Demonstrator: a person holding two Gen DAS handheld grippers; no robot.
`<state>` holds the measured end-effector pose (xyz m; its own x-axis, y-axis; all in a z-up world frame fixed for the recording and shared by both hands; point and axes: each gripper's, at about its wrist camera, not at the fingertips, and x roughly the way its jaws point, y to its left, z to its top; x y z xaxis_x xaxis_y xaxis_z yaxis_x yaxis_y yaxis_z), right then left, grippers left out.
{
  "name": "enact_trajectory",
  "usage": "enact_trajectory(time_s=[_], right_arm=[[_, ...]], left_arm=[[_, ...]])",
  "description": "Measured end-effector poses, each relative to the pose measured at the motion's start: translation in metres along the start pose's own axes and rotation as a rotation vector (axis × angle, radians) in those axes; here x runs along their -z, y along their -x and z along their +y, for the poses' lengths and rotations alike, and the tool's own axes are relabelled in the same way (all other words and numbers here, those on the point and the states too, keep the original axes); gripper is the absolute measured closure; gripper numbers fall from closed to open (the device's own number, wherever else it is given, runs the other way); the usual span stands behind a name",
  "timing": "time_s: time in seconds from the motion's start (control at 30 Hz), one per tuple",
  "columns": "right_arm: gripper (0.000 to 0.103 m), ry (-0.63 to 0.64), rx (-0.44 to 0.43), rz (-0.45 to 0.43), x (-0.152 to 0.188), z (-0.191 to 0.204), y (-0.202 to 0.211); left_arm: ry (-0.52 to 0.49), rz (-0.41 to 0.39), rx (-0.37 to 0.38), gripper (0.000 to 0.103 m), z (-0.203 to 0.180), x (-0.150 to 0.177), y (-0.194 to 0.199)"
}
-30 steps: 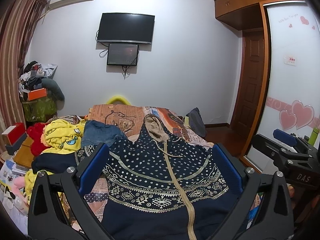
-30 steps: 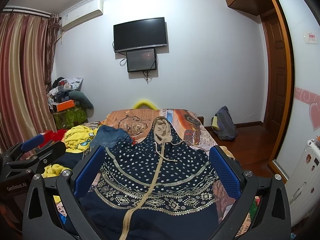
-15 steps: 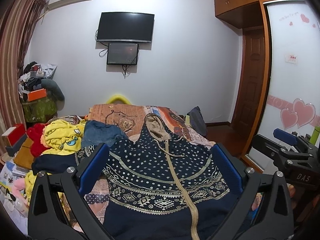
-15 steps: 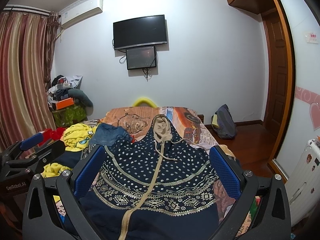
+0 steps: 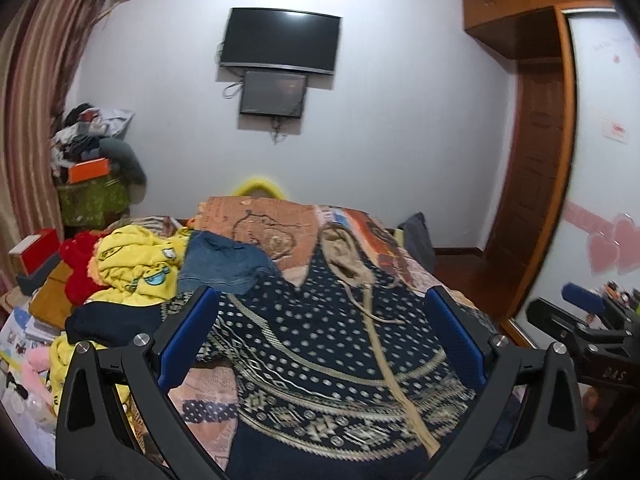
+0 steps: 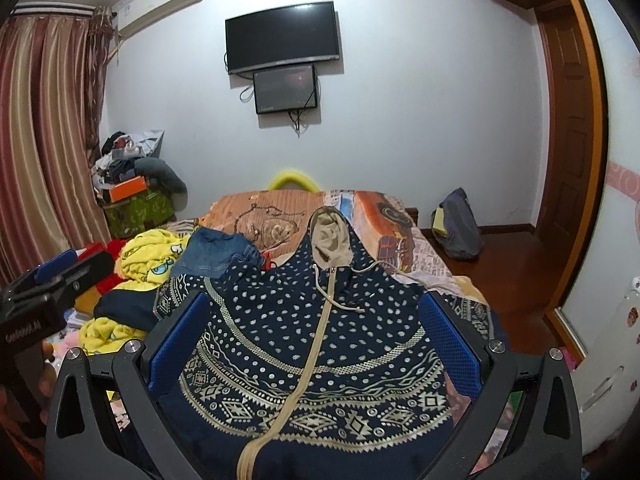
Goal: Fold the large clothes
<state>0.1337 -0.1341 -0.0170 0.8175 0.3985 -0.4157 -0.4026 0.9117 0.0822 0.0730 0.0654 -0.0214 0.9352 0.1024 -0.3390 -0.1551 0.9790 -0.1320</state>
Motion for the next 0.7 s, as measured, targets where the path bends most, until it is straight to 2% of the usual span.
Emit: enact_trajectory(time_s=[0.27,0.43,0.53,0.7], right_arm=[[0.0,0.008,-0.017,0.061,-0.009,-0.002,-0.051],[0.0,0.042,-0.054,0.11,-0.016,-0.002,-0.091],[0.0,0.086,-0.058,0.141,-0.02,-0.001,-0.116],[0.0,0.151,-0.06,0.218,-0.021,0.002,-0.163]], left_arm=[[0.033,0.068,-0.084,0.0,0.053,-0.01,-0.057],[0.112,0.16,-0.111,0.0,0.107,-0.008,-0.096],[0.19,0.264,-0.064,0.0,0.147,0.001,-0.124],[0.409,0.447,-0.035,0.0,0.223,0.037,-0.17]])
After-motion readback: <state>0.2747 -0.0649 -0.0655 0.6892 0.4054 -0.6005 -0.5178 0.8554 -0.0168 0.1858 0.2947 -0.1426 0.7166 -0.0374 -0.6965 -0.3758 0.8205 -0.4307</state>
